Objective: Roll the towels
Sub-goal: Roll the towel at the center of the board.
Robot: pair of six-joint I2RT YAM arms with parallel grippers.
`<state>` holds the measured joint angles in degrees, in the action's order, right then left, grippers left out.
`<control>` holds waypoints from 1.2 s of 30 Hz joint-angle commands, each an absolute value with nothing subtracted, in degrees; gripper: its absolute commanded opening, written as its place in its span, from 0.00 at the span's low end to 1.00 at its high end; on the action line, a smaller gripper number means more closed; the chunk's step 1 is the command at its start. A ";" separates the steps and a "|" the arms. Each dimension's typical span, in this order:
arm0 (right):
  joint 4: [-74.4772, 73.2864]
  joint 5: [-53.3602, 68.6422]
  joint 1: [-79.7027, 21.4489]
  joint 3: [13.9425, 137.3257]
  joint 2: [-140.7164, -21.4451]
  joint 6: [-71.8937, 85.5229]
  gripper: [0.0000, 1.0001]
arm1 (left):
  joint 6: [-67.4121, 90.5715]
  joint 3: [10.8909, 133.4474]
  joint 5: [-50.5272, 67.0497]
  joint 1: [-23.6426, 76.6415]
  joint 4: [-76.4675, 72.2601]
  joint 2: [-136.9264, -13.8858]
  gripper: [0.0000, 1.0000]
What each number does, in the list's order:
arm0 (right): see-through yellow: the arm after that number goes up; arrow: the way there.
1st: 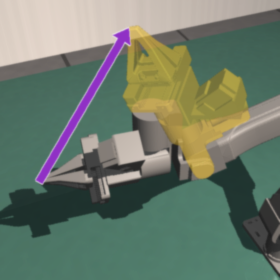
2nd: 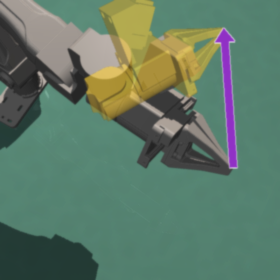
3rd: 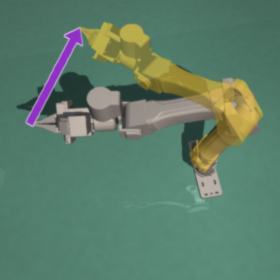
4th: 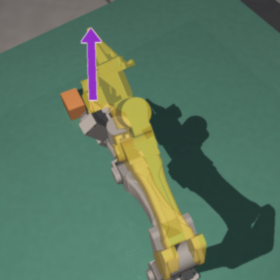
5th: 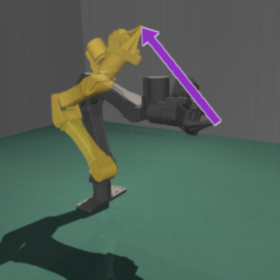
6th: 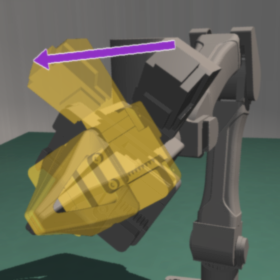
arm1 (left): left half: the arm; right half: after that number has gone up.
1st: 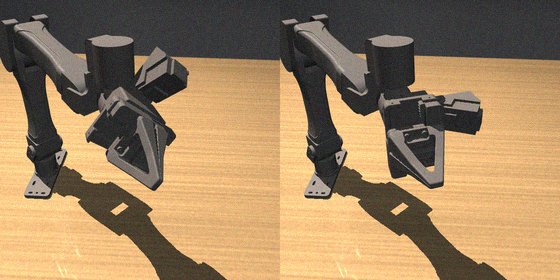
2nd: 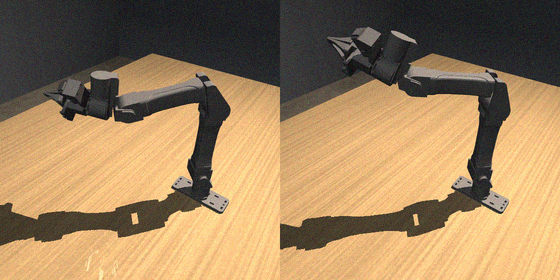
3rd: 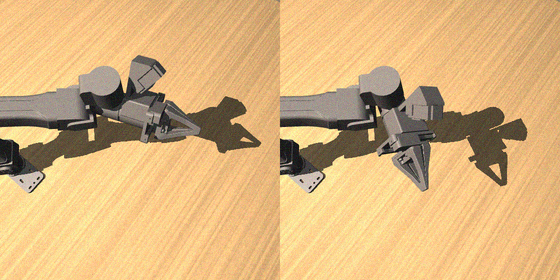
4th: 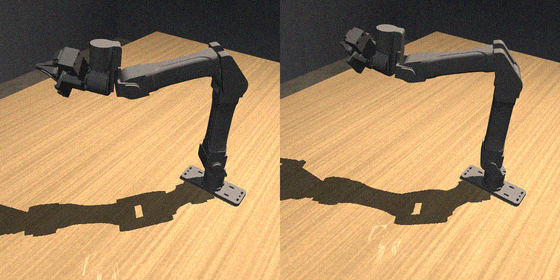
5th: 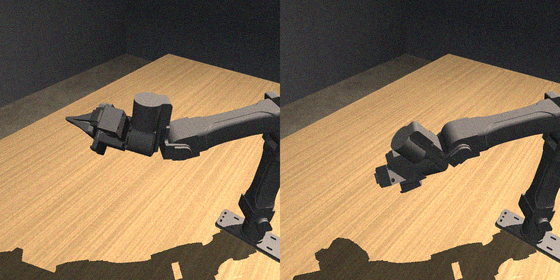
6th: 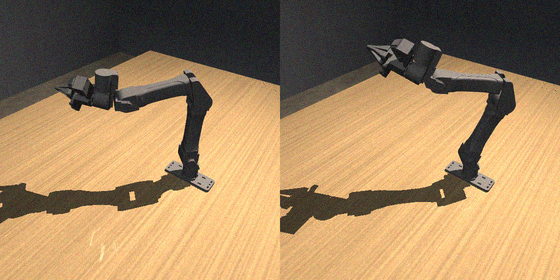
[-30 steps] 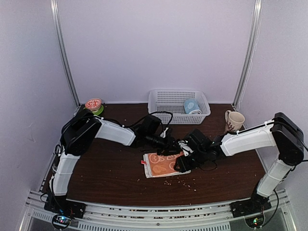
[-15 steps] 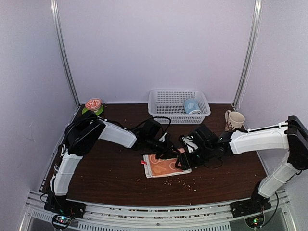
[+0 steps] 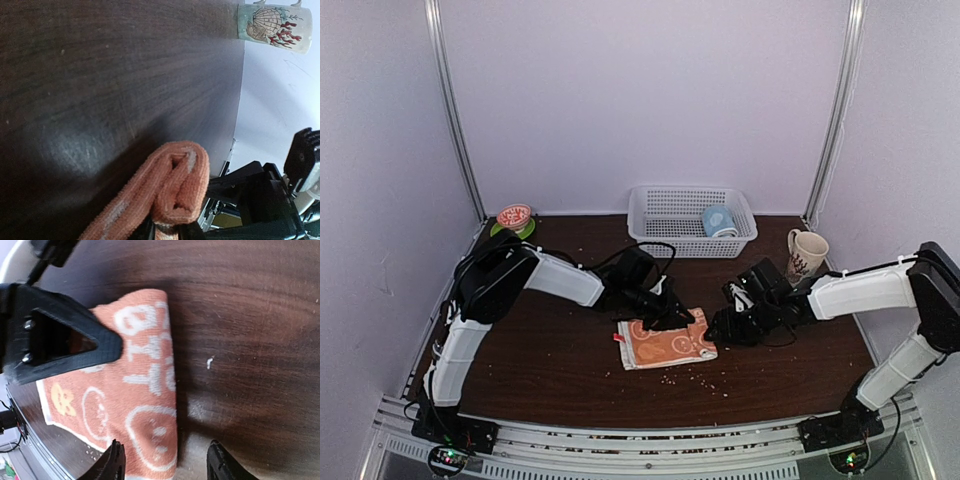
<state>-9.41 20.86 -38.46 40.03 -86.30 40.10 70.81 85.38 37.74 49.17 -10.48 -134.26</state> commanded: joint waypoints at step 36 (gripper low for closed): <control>-40.20 -1.08 -42.52 56.32 -90.19 29.70 0.00 | 58.25 71.92 30.15 48.43 2.28 -113.78 0.38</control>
